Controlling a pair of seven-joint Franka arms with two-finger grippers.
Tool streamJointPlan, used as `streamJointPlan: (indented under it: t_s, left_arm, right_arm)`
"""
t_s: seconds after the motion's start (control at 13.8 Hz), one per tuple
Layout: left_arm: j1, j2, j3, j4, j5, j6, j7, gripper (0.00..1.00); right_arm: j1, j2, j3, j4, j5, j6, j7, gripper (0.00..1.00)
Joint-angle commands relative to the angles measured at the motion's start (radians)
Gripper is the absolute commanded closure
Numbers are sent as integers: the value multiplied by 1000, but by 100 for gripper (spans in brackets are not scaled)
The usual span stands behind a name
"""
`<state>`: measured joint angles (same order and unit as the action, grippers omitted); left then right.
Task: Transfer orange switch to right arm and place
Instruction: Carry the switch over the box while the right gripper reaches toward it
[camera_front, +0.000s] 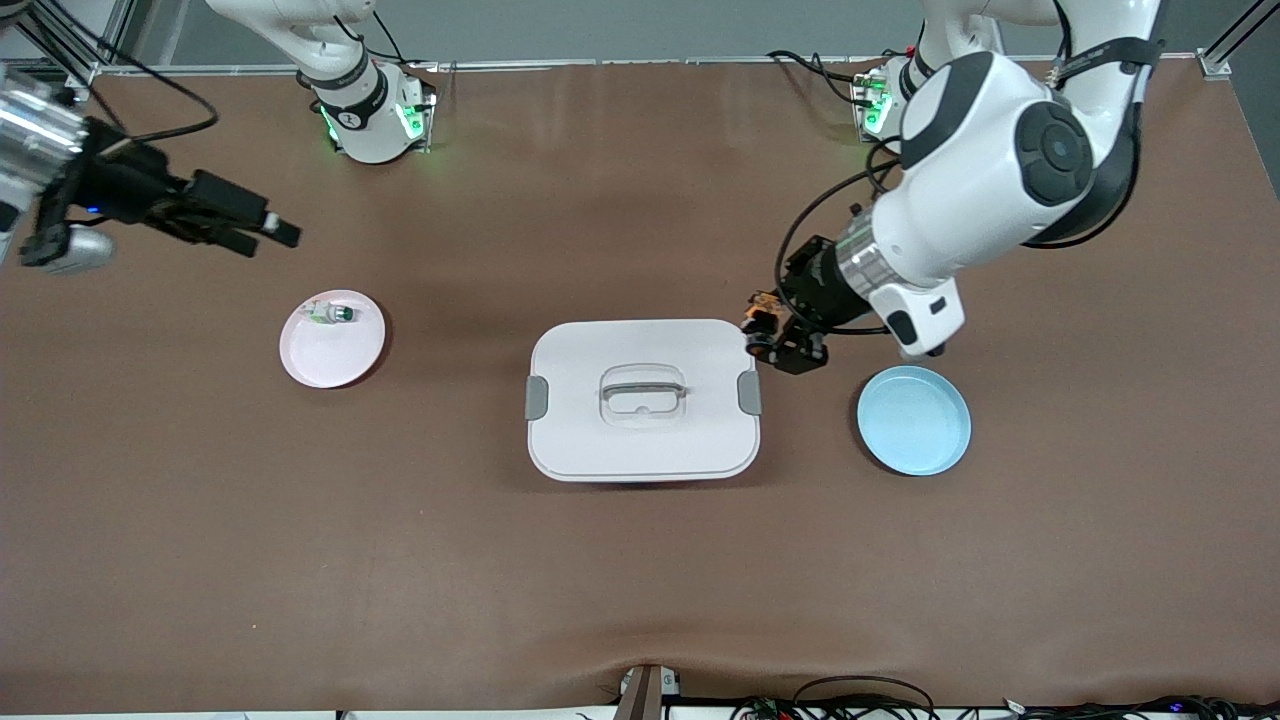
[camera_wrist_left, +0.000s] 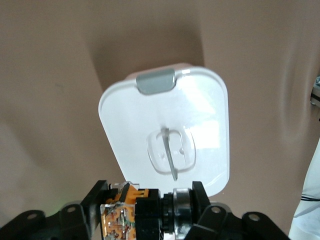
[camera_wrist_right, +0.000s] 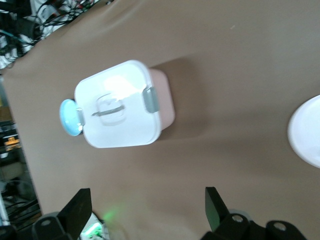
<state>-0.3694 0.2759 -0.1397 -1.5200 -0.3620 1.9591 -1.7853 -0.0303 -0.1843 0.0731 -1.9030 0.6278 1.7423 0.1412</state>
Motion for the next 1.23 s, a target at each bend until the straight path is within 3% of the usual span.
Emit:
streamJointPlan:
  t_s: [0.0,0.15,0.36,0.73,0.87,1.16]
  left_arm:
    - [-29,23,-3,30,-52,46,-55,68]
    - [-68,26,-3,30,-57,96,-103,68]
    - [-130,43,-3,38,-57,176,-170,68]
    - [-227,65,-3,60,-55,231,-238,68]
    - [-250,77,-3,60,-55,236,-244,68]
    - [-296,85,-3,58,-57,290,-246,68]
  right_arm:
    - [77,-87,-1,-143,90,127,15,0]
    - [142,-86,-1,-175,116,210,17,0]
    - [254,-98,-1,-269,239,376,17,0]
    - [458,-64,-1,-281,345,630,34,0]
    - [518,-34,-1,-277,346,728,34,0]
    - [553,38,-1,-234,348,793,34,0]
